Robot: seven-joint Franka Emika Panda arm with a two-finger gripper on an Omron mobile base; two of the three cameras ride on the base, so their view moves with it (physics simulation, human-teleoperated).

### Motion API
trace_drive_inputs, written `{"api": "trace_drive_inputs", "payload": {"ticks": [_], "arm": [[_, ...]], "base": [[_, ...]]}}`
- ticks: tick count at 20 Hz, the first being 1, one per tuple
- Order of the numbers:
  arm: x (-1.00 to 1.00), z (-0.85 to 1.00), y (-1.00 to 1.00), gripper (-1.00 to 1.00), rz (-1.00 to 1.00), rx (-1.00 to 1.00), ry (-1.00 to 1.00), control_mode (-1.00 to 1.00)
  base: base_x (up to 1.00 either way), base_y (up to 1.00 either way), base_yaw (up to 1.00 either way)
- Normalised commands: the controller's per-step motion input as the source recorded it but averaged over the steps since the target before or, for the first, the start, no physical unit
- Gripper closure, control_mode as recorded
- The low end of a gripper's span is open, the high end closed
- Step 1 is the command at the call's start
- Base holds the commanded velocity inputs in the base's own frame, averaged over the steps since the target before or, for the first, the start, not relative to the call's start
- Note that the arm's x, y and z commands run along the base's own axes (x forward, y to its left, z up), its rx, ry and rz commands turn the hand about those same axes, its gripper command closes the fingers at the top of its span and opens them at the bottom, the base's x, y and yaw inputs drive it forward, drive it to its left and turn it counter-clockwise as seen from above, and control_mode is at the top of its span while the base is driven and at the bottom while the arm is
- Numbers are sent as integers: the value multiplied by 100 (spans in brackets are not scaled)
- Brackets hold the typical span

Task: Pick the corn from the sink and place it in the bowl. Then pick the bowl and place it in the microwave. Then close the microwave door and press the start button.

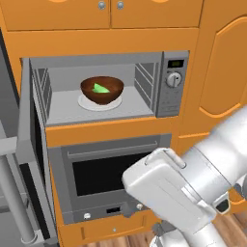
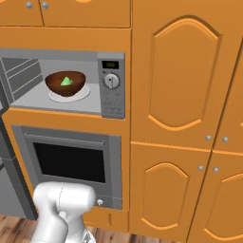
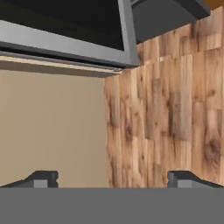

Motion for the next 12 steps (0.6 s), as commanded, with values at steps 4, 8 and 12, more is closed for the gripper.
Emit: {"api": "trace_drive_inputs", "payload": {"ticks": [4, 8, 12], "arm": [[-83, -23, 16, -100, -31, 0, 0, -100], [-19, -46, 52, -100, -43, -1, 0, -100], [27, -55, 98, -100, -57, -6, 0, -100]], "base": [[0, 0, 0], [0, 0, 0], [0, 0, 0]]}}
